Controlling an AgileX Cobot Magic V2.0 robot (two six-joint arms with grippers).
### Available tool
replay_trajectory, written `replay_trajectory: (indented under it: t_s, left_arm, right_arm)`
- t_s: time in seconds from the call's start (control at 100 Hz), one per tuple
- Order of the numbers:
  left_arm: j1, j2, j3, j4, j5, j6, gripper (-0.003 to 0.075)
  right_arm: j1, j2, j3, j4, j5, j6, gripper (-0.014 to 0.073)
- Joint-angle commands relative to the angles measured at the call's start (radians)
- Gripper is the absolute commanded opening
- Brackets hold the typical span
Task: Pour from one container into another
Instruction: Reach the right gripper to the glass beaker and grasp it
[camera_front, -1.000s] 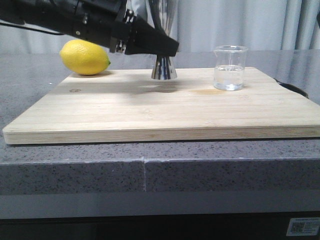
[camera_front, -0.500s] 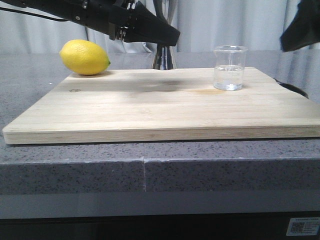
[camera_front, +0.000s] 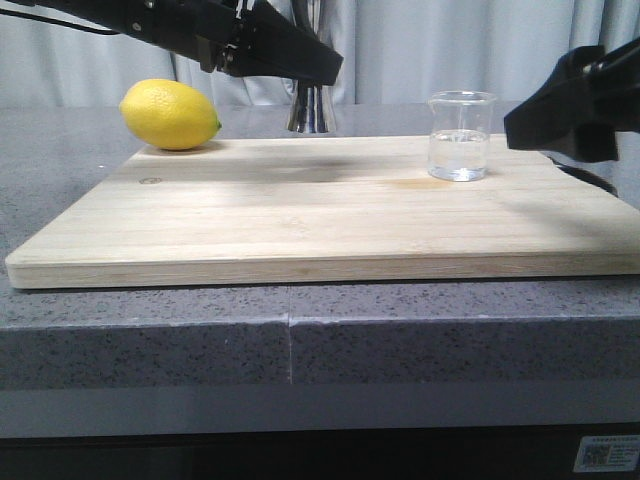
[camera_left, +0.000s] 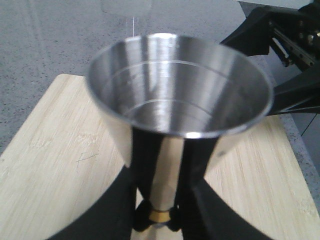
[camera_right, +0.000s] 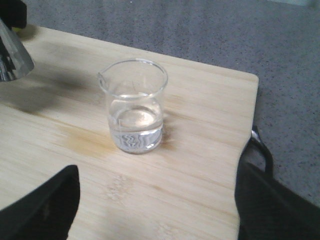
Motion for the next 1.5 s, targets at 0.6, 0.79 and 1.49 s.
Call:
replay_trajectory:
  t_s: [0.6,0.79,1.49]
  left_arm:
    - [0.004,-0.07,-0.03,-0.074,0.078,-0.013,0.0042]
    - [0.004,-0.07,-0.03,-0.074,0.078,-0.013,0.0042]
    - [0.004,-0.07,-0.03,-0.071,0.078,-0.013,0.0042]
  right_arm:
    - [0.0,0.234,-0.022,-0.005,-0.413,0.03,0.0573]
    - [0.0,0.277,-0.076,-0.038,-0.406,0.05,0.0573]
    - [0.0,0.379,-0.19,-0.058,-0.405,0.057,0.0552]
